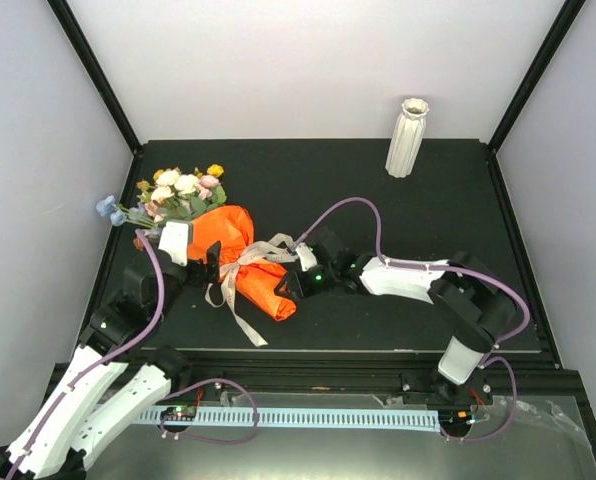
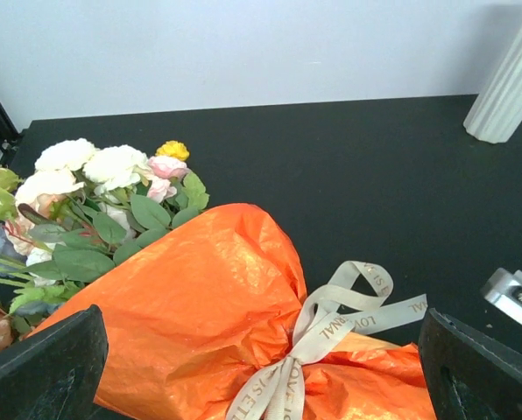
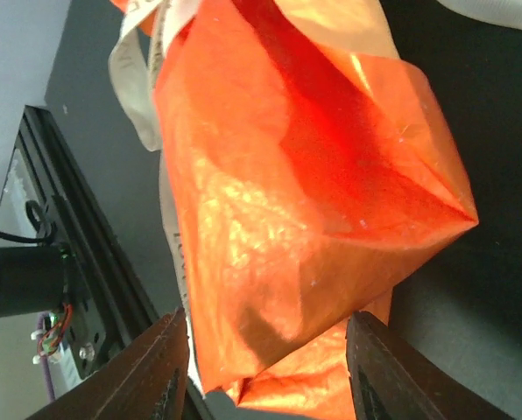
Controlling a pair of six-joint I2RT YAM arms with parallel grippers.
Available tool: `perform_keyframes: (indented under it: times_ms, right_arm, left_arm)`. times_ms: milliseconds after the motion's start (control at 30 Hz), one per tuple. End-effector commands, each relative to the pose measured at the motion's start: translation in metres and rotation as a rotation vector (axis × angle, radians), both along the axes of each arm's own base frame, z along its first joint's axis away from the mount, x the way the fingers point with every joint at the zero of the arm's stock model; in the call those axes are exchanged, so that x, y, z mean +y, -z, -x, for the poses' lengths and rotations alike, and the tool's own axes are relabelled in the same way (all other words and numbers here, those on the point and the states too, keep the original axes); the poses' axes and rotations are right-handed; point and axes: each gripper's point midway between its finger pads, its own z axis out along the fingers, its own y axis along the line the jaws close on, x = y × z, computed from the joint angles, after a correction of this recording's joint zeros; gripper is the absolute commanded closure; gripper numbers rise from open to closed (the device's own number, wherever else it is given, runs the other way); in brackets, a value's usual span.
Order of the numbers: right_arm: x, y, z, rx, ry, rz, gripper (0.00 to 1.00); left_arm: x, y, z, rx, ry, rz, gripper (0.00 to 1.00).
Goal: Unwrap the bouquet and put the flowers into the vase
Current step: Move the fake flower to the center of the board.
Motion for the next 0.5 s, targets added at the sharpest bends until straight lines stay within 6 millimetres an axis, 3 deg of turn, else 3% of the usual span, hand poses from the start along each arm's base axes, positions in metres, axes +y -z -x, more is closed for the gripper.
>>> perform_keyframes:
  times_ms: [0, 300, 467]
  right_arm:
    - [0.015, -0.002, -0.013, -0.020, 0.005, -0.027, 0.48]
    - [0.015, 0.026, -0.014, 0.017, 0.014, 0.017, 0.41]
    - [0.013, 0.034, -0.014, 0.021, 0.017, 0.026, 0.42]
  left_arm:
    - [0.004, -0.008, -0.001, -0.043, -0.018, -0.002, 0.01]
    - [0.004, -0.009, 0.000, -0.048, -0.016, 0.000, 0.01]
    - [0.004, -0.009, 0.000, -0.051, -0.014, 0.001, 0.01]
